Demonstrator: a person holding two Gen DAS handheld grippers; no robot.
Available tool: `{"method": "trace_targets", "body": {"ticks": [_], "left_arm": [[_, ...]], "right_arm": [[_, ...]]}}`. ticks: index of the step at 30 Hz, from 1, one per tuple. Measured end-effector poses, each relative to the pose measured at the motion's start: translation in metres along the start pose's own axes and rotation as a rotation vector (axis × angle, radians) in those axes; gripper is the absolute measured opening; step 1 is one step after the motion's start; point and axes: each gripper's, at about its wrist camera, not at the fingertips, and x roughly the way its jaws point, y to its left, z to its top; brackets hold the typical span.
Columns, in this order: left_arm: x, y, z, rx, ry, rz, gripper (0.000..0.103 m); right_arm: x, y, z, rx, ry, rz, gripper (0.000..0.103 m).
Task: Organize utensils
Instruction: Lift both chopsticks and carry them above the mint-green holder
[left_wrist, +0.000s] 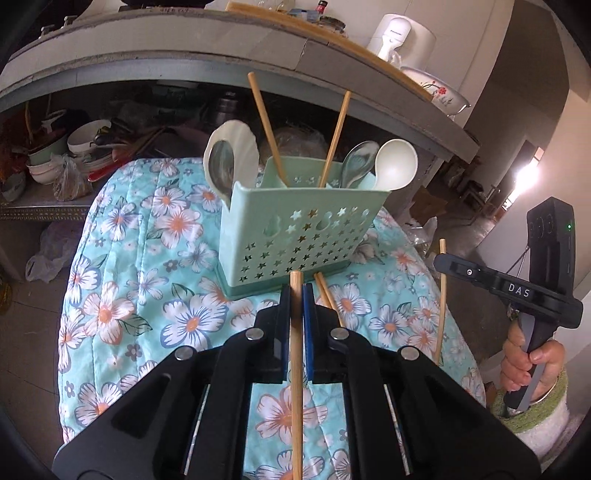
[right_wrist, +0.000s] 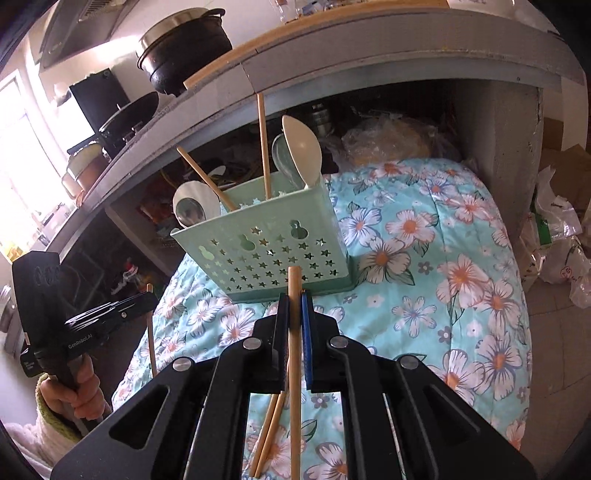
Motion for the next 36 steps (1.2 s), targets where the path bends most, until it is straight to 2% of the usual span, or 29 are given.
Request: {"method": "trace_targets", "body": {"ticks": [9,14,17,22,29,36], "left_arm": [[-0.041,-0.020,0.014,0.037,-0.085,-0.027,0.006],[-0.068,-0.032,0.031,0.056,-0.171,-0.048,0.006],[-0.084,-0.038,0.047,0.052,-0.239,-0.081,0.006],[-0.106,-0.049,0.077,0.072,-0.387,-0.073,0.006],[-0.119,-0.047,0.118,0.008,-0.578,-0.119,0.006],[-0.120,-0.048,0.143,0.013,-0.761,-0.064,0.006]], "right_arm": [[-0.044,0.012,0.002,-0.048,-0.110,-0.014,0.007],[-0.073,0.014,0.007,-0.050,-0.181,0.008,0.007],[-0.086,0.013,0.009,-0.046,-0.212,0.024,0.007],[-0.090,0.012,0.008,-0.039,-0.213,0.045,0.007],[-0.085,0.005,0.005,-0.018,-0.197,0.053,0.007],[-0.076,0.002,0.005,-0.014,-0.170,0.056,0.007]]}}
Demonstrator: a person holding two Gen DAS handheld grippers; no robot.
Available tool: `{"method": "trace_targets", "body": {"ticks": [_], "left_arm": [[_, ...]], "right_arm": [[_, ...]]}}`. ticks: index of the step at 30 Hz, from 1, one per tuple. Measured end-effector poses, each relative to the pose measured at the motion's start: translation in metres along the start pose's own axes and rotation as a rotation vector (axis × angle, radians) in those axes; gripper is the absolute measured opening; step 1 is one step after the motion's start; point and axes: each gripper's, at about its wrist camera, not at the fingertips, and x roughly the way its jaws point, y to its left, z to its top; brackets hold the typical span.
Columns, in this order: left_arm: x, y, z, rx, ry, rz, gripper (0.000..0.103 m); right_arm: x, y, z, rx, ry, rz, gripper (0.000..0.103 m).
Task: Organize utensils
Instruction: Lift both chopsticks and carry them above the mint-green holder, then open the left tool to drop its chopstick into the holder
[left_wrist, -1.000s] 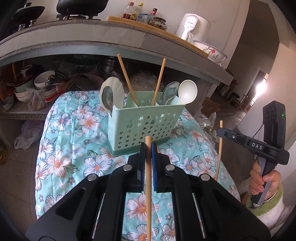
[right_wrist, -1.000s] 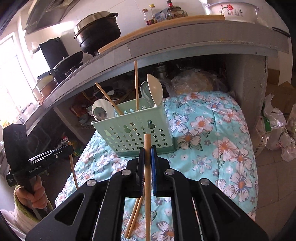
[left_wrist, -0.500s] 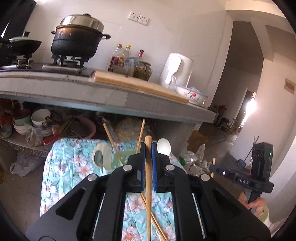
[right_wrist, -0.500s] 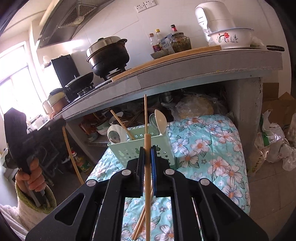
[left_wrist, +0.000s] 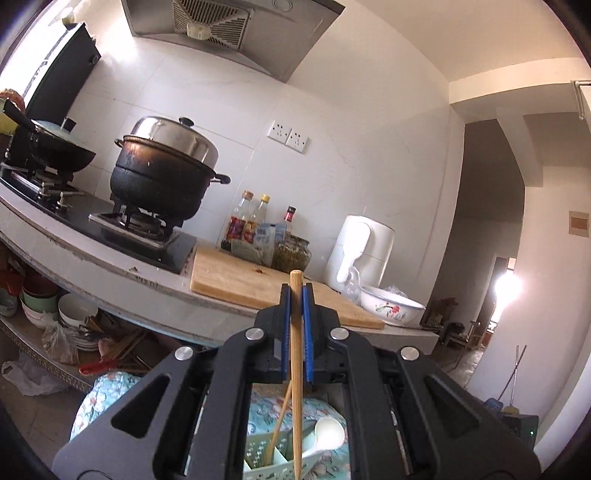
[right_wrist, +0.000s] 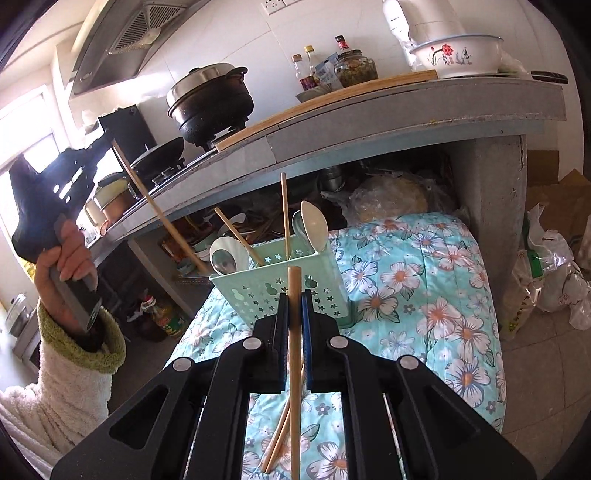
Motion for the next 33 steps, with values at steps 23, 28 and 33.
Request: {"method": "trace_targets", "body": {"ticks": [23,28,33], "left_arm": [[0.084,0.052,-0.084,-0.029,0.211,0.107,0.006],[0.080,0.052,-0.092,-0.018,0.261,0.095,0.012],[0.070,0.050,-0.089,-0.016,0.272,0.084,0.029]], "right_arm": [[0.032,-0.001,-0.006,0.003,0.075,0.013,0.007],[0.031,0.001,-0.005,-0.001,0.071,0.009,0.007],[0.028,0.004,-0.003,-0.006,0.064,0.002,0.007]]}}
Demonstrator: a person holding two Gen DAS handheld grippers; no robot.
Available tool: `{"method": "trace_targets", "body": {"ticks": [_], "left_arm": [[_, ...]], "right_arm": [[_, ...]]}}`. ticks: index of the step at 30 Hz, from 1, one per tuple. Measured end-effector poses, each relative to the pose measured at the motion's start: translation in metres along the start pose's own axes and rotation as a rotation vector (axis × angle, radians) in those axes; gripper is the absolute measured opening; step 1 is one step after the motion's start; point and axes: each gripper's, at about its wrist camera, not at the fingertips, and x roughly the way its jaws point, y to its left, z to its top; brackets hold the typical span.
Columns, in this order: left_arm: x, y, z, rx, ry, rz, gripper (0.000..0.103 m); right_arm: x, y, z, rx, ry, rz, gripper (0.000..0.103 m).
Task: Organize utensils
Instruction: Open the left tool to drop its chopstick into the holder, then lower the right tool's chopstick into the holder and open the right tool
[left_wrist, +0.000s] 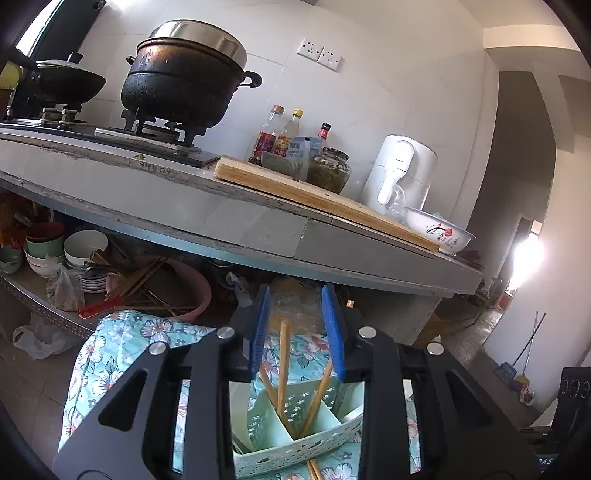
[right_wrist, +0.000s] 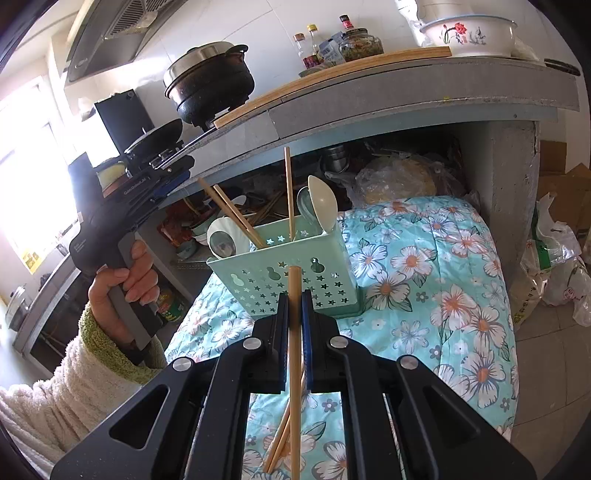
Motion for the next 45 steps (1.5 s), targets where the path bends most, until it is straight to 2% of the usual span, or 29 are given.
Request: {"method": "trace_targets", "body": {"ticks": [7,18,25,31,40,45], "left_arm": [[-0.027,0.000,-0.006,0.009,0.014,0.014,0.036],[-0.070,0.017,-0.060,0.014,0.185,0.096,0.047],[-0.081,0.025,-0.098,0.007,0.268,0.126,0.057],[-0.084,0.024,-0.125,0.038,0.322,0.145,0.064],[-0.085,0.028,-0.133,0.053,0.330,0.155,0.066],[-0.085,0.032,-0.135,0.047,0.327,0.154,0.066]], "right_arm": [[-0.010,0.006,0.003,-0.011,-0.022,-0.018,0.007],[-0.012,0.028,0.029,-0.071,-0.080,-0.024,0.007],[-0.007,0.053,0.066,-0.137,-0.165,-0.018,0.007],[0.001,0.082,0.107,-0.204,-0.251,-0.010,0.007],[0.017,0.114,0.163,-0.257,-0.426,0.004,0.007],[0.048,0.127,0.178,-0.292,-0.459,-0.029,0.007]]}}
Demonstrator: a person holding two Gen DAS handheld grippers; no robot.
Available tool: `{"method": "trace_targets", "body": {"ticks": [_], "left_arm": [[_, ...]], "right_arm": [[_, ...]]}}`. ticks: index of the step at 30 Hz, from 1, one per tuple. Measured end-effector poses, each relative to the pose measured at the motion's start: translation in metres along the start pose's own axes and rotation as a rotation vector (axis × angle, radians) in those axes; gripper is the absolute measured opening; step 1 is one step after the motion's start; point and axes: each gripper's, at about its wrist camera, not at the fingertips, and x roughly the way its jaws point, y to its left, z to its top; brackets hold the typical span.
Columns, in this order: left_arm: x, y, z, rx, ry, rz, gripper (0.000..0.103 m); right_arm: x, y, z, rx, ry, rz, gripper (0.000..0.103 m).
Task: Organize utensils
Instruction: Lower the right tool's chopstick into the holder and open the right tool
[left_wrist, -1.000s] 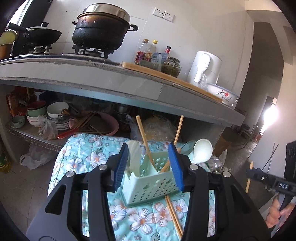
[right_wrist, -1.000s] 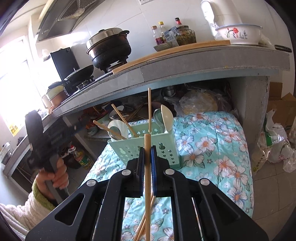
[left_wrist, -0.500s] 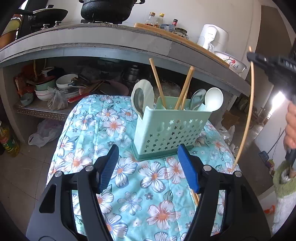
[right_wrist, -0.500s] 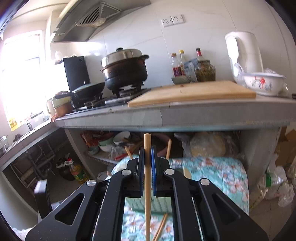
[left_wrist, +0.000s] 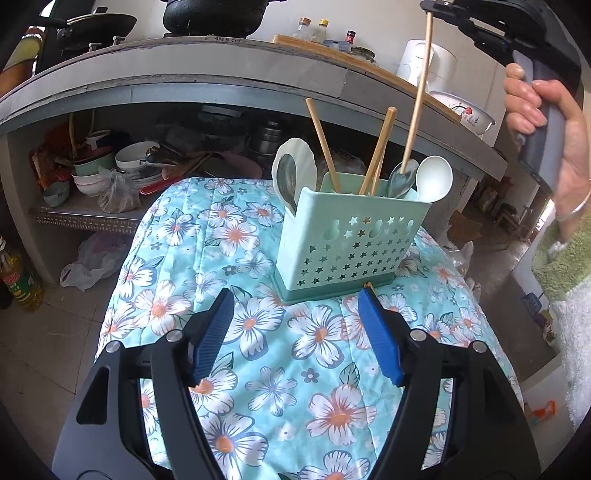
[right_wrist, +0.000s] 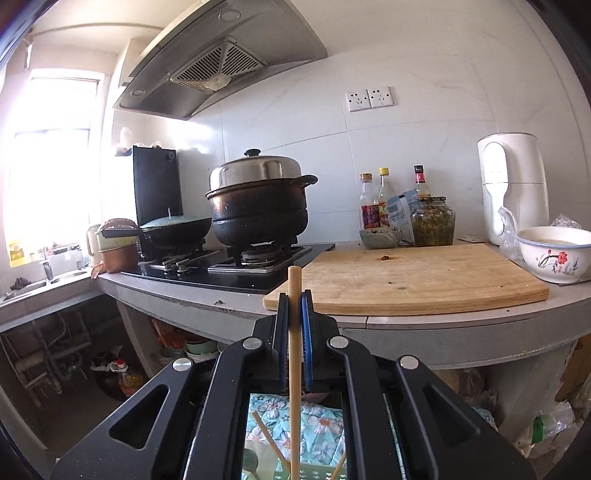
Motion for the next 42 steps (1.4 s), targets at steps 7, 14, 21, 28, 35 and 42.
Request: {"method": "trace_targets", "body": {"ticks": [7,14,21,28,35,42], "left_arm": [[0.002,0.008,-0.001,-0.015,0.007,0.005,0.066],[0.005,0.016,-0.001,-0.032,0.010,0.011,0.066],[0.009,0.017,-0.002,-0.034,0.023,0.009,0.066],[0.010,0.013,-0.004,-0.030,0.027,0.012,0.066],[0.006,0.010,-0.005,-0.021,0.034,0.027,0.066],[0.010,0.004,-0.007,-0.009,0.066,0.049,0.066]], "right_arm": [[0.052,0.011,-0.027,-0.088,0.047,-0.057,0.007],[0.084,0.009,-0.061,-0.148,0.108,-0.103,0.007],[0.083,-0.002,-0.078,-0.110,0.153,-0.087,0.008],[0.060,-0.014,-0.072,-0.033,0.147,-0.056,0.038],[0.007,-0.029,-0.071,0.054,0.170,-0.022,0.044],[-0.049,-0.057,-0.105,0.188,0.299,0.022,0.045]]}}
